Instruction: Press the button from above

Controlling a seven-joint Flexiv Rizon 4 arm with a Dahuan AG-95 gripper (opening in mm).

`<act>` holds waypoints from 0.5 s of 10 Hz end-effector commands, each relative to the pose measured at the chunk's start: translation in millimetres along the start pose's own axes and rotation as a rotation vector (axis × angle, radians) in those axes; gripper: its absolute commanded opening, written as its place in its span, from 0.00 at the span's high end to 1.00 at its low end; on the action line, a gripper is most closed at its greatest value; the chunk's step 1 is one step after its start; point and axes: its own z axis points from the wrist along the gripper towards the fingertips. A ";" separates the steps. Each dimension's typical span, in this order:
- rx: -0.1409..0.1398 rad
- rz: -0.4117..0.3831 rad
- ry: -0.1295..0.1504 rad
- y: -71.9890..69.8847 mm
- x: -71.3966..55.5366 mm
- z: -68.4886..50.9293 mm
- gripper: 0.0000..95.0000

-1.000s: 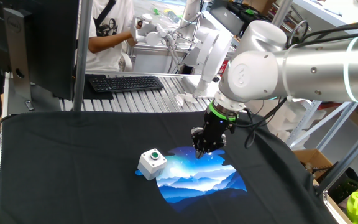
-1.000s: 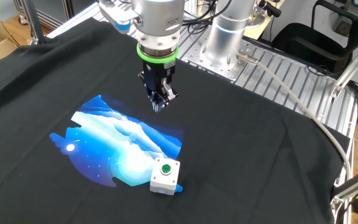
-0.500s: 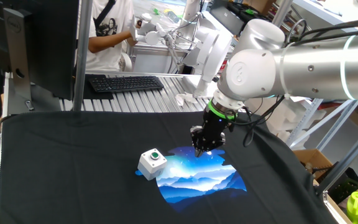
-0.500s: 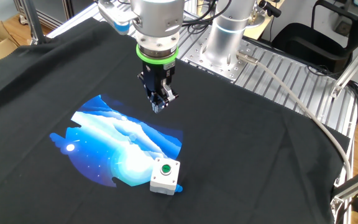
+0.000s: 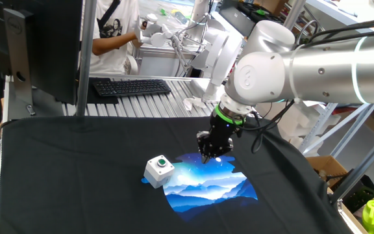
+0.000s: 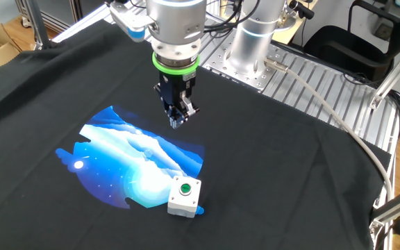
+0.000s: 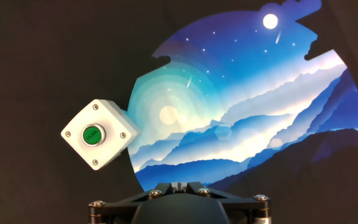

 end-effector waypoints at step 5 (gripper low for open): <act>-0.003 0.000 0.002 3.8 -6.4 1.5 1.00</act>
